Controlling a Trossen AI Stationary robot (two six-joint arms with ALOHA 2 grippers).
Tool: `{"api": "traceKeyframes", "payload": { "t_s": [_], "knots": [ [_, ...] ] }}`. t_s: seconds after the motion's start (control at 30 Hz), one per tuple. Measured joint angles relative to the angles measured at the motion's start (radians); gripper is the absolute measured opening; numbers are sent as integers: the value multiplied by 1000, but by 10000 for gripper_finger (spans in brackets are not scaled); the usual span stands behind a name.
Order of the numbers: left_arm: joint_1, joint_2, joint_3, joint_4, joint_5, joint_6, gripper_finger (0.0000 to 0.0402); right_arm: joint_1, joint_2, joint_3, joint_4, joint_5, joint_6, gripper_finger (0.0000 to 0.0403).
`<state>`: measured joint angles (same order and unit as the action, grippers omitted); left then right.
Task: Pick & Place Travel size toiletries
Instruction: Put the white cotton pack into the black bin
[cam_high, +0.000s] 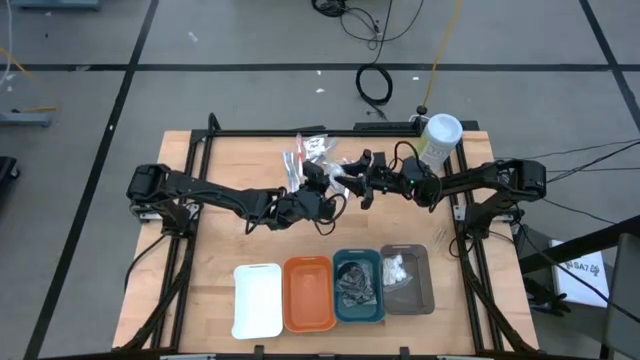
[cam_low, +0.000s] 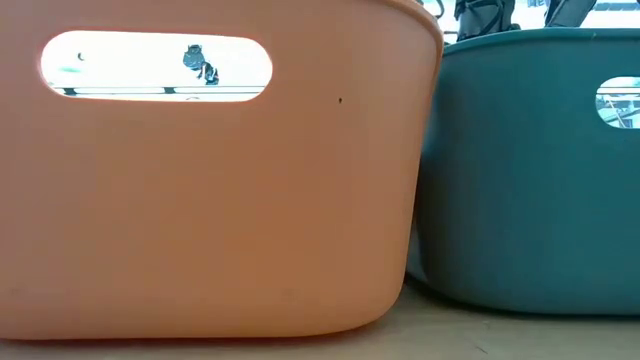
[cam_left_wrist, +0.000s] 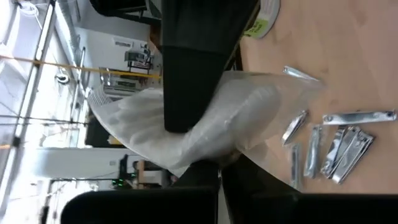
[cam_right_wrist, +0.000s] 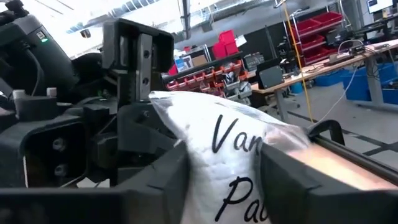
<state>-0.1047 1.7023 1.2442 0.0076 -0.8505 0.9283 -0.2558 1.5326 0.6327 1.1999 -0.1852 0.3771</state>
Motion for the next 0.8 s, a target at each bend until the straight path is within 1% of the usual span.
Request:
{"api": "traceKeyframes", "payload": {
  "t_s": [0.13,0.2,0.23,0.3,0.37,0.47,0.53,0.6,0.7,0.8],
  "knots": [
    [4,1,1,1,17,-110,2,0,1,0,-8,2,-25,75],
    [4,1,4,-6,31,-216,14,0,1,0,-10,2,-48,39],
    [5,-9,7,-20,50,-288,24,0,1,0,-12,2,-54,28],
    [10,-30,25,-76,130,-420,52,0,0,0,-10,0,-61,27],
    [18,-65,44,-155,239,-511,89,0,-3,1,-7,-4,-60,27],
    [20,-121,56,-216,417,-586,152,1,-3,1,-8,-11,-56,33],
    [13,-163,56,-222,496,-615,193,-1,-5,1,0,-17,-56,37],
    [3,-211,58,-224,521,-637,231,-7,-17,0,-22,-8,-57,36],
    [-10,-297,58,-276,496,-683,275,-14,-52,0,-77,-9,-68,30],
    [-5,-379,31,-314,476,-709,302,-18,-118,0,-155,-86,-78,29]
  ]
}}
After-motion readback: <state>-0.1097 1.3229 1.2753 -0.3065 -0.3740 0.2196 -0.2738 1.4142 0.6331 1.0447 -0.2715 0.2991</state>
